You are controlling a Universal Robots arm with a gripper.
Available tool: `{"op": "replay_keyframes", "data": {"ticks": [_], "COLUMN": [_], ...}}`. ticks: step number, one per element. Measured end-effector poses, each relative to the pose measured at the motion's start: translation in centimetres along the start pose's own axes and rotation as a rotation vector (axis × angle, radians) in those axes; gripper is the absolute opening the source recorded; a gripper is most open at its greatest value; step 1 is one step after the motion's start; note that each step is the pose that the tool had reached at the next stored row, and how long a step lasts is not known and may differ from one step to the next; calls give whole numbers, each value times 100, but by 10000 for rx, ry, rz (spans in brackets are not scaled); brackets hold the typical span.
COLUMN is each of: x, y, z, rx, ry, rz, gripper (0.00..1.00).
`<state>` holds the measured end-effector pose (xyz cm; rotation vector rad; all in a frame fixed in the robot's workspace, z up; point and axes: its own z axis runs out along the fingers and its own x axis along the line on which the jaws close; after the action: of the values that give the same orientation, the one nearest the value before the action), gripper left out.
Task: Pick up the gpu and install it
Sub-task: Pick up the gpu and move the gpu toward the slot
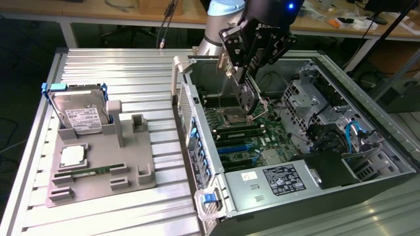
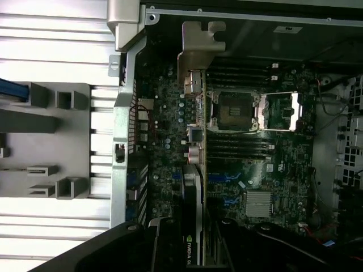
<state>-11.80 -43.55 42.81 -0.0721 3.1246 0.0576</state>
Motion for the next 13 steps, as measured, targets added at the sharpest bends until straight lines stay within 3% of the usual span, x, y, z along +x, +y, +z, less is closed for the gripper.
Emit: {"op": "replay_keyframes", "data": {"ticks": [13], "x": [-108], "y": [-5], "z": [2], "rx": [-1], "ry": [0], "rz": [-9], "gripper": [27]}}
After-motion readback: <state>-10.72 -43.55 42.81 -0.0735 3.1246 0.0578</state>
